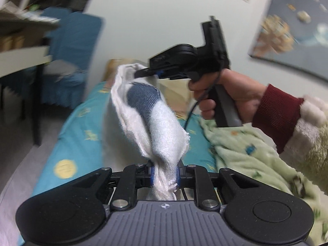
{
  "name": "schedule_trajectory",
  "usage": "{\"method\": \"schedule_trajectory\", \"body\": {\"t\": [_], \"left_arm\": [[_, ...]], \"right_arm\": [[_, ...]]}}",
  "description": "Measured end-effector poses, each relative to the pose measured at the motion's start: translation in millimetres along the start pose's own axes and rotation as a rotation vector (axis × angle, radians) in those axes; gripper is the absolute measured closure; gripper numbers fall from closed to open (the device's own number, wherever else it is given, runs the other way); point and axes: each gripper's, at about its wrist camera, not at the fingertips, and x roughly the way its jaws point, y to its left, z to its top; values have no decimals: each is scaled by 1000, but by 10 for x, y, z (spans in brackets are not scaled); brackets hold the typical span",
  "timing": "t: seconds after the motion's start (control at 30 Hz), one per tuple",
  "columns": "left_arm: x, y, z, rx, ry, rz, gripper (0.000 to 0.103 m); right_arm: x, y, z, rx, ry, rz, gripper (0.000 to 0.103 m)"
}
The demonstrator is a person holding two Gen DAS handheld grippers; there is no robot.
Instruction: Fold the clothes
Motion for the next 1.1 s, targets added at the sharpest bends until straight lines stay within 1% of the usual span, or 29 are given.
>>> {"method": "schedule_trajectory", "body": {"t": [0.07, 0.17, 0.3, 0.37, 0.4, 0.53, 0.57, 0.63, 0.7, 0.73, 0.77, 0.8, 0.87, 0.9, 0.97, 1.03, 1.1], "left_arm": [[213, -351, -92, 60, 17, -22, 83], [544, -847, -346, 138, 75, -36, 82], [1071, -1319, -754, 227, 163, -45, 81], [1298, -1488, -963, 274, 210, -53, 79], [1407, -1561, -1059, 294, 235, -61, 79], [1824, -1697, -1391, 317, 370, -110, 78], [1857, -1709, -1462, 312, 397, -122, 77], [1778, -1744, -1596, 310, 424, -151, 75], [1709, -1754, -1613, 320, 418, -180, 69], [1661, -1751, -1613, 324, 411, -194, 61], [1587, -1733, -1595, 327, 397, -205, 57], [1513, -1716, -1578, 330, 383, -216, 56], [1339, -1646, -1516, 317, 350, -230, 45], [1230, -1611, -1479, 306, 329, -231, 42], [980, -1558, -1398, 284, 269, -216, 33], [867, -1431, -1275, 275, 202, -180, 28], [835, -1299, -1147, 256, 161, -137, 27]], "right_arm": [[-239, -276, -171, 42, -29, -15, 90], [-485, -749, -495, 122, -57, -36, 89], [-689, -1384, -1070, 266, -103, -49, 87], [-755, -1686, -1396, 353, -141, -44, 85], [-756, -1819, -1573, 411, -146, -55, 85], [-760, -2341, -2279, 639, -166, -100, 84], [-762, -2380, -2414, 684, -173, -113, 83], [-785, -2419, -2623, 748, -191, -136, 81], [-841, -2387, -2647, 738, -198, -164, 75], [-874, -2367, -2629, 726, -199, -185, 73], [-922, -2348, -2597, 717, -208, -214, 72], [-987, -2333, -2581, 718, -222, -239, 72], [-1099, -2275, -2573, 731, -229, -281, 72], [-1153, -2238, -2573, 734, -228, -307, 71], [-1257, -2107, -2565, 705, -229, -365, 71], [-1369, -1957, -2563, 678, -232, -412, 68], [-1475, -1834, -2561, 662, -236, -471, 52]]}}
